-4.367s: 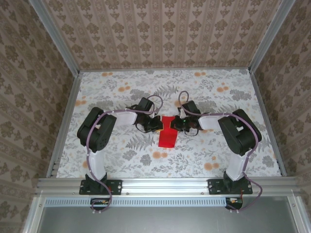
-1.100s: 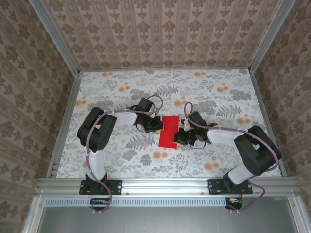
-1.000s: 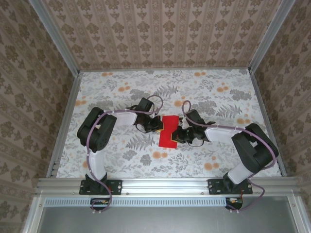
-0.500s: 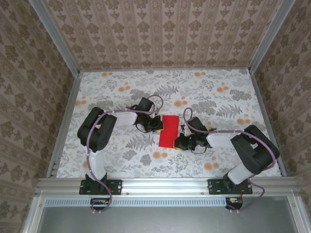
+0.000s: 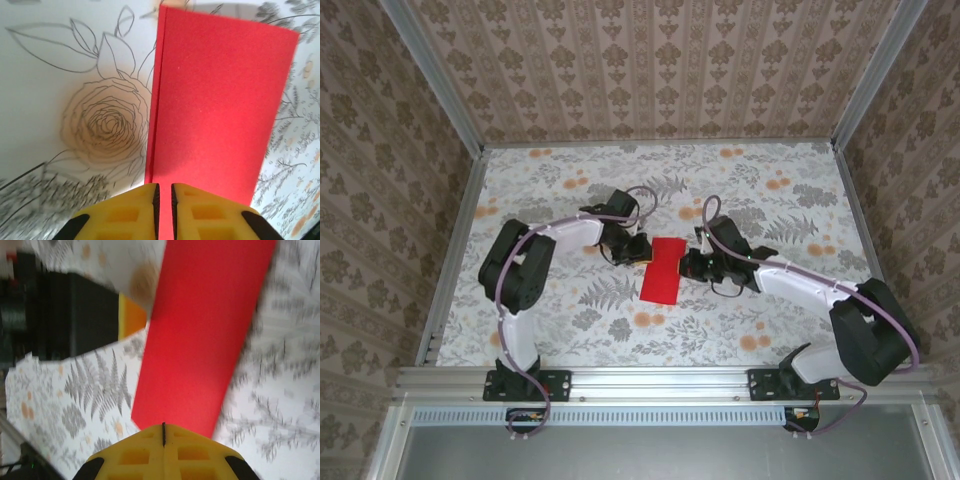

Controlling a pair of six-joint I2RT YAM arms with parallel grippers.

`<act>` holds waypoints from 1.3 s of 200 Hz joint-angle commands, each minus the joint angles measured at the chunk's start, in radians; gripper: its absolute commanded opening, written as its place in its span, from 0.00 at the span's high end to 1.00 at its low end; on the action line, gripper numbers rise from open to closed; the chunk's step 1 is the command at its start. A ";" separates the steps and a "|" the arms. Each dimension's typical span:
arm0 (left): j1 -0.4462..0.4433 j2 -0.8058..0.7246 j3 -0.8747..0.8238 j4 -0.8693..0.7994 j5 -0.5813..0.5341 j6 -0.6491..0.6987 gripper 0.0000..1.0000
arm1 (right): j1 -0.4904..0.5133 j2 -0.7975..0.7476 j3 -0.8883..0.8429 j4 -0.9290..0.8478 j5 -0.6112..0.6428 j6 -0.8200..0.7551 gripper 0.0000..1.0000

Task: Fold a paper plane with a square sheet of paper (pick it up from the middle)
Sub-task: Rotate the square sheet of paper at the center of the table.

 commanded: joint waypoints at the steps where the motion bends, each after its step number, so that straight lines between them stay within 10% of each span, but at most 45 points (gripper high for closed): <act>1: 0.041 -0.126 0.014 -0.078 -0.076 0.027 0.77 | 0.008 0.092 0.076 -0.062 0.116 -0.059 1.00; 125: 0.255 -0.441 -0.331 0.058 -0.121 -0.044 0.64 | 0.087 0.527 0.416 -0.227 0.181 -0.097 0.96; 193: 0.177 -0.436 -0.355 0.106 -0.113 -0.066 0.64 | 0.064 0.516 0.390 -0.262 0.557 0.305 0.99; 260: -0.011 -0.293 -0.363 0.363 0.005 -0.203 0.70 | 0.061 0.431 0.391 -0.148 0.388 0.334 0.89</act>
